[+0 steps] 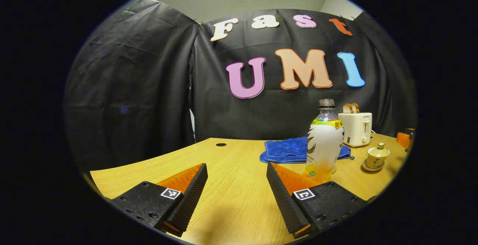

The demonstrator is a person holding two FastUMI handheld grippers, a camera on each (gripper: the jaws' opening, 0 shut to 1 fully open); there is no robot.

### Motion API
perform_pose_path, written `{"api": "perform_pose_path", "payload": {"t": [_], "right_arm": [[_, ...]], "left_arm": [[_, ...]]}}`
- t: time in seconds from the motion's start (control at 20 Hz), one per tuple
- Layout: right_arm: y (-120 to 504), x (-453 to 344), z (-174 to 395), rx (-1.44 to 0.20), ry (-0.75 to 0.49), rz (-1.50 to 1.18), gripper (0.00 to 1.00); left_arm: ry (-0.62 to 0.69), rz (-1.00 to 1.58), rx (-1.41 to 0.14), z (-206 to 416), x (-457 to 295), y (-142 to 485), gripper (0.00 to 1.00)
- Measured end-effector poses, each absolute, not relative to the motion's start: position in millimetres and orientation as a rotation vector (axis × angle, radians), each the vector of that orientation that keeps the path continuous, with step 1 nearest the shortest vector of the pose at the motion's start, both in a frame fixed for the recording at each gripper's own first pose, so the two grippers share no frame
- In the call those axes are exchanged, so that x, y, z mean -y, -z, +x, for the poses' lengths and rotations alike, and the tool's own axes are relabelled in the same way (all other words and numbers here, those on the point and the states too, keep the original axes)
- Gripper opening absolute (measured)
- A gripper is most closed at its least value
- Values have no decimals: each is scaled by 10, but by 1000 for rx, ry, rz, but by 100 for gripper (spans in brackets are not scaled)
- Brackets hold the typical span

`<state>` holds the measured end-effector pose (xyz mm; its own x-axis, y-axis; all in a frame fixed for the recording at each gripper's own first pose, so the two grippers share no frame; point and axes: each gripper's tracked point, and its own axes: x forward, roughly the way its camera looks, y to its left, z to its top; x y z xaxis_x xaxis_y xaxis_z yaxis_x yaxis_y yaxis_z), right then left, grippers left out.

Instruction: Open the teacup lid with one hand, grasp the water bottle and pour water into the teacup with the other hand; after pouring, place the water bottle on the coaster and then close the teacup lid.

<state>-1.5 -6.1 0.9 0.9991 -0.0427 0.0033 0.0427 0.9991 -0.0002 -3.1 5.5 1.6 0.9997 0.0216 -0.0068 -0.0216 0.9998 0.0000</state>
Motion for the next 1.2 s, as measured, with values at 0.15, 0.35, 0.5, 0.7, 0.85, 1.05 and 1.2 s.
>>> {"api": "perform_pose_path", "payload": {"t": [0.15,0.35,0.5,0.7,0.85,1.05,1.2], "right_arm": [[-12,59,-10,3,43,0,98],[-9,55,-17,3,43,0,100],[-1,57,-16,3,43,0,98],[-5,14,-14,2,25,0,98],[2,-75,-13,-4,-20,0,98],[6,-226,43,-9,-87,2,99],[35,-347,115,-20,-122,1,100]], "left_arm": [[-21,0,-8,-34,-59,-16,93],[-20,1,-9,-39,-68,-13,93],[-17,1,-11,-38,-57,-26,93],[-15,0,-10,-43,-52,-26,93],[-13,0,-11,-44,-59,-16,93],[-3,-1,-11,-44,-33,-25,93],[3,-3,-11,-47,-19,-29,93]]}}
